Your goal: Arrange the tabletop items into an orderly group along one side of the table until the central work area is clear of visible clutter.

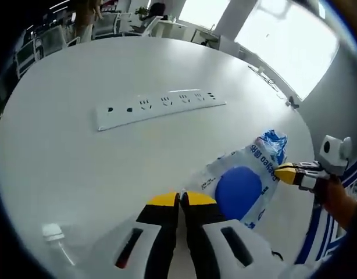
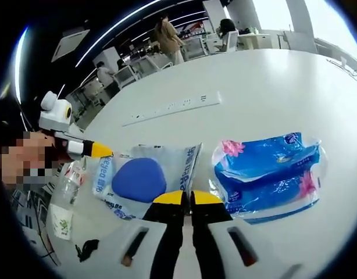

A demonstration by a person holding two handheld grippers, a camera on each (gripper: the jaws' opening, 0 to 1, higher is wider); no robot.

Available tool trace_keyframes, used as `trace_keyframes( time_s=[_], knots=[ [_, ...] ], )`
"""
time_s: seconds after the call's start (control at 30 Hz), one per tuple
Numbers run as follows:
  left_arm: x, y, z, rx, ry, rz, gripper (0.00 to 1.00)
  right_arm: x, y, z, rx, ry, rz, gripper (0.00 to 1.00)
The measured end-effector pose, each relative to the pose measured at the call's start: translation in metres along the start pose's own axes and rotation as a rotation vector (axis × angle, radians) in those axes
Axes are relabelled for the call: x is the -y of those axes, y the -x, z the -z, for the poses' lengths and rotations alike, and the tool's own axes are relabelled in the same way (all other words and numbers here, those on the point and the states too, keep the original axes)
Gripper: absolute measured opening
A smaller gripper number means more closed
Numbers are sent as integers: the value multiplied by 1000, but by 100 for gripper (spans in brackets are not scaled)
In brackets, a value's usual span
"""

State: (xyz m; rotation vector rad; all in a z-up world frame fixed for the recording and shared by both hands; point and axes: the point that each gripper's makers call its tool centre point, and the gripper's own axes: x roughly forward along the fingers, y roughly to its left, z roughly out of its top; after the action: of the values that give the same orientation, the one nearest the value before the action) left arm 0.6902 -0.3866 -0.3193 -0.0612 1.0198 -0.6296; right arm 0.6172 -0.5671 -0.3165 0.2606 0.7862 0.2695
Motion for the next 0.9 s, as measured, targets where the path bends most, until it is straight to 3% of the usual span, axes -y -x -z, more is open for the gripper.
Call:
trace_keyframes(
  time_s=[0.43, 0.6, 0.9],
  knots=[
    [-1, 1, 1, 20, 15, -1, 5, -4, 5, -2, 11, 4, 5, 10],
    [-2, 2, 0, 29, 19, 0, 16, -5, 8, -3, 15, 6, 11, 12],
    [1, 8, -6, 47, -1, 3, 23, -7, 14, -7, 28, 15, 11, 14]
  ],
)
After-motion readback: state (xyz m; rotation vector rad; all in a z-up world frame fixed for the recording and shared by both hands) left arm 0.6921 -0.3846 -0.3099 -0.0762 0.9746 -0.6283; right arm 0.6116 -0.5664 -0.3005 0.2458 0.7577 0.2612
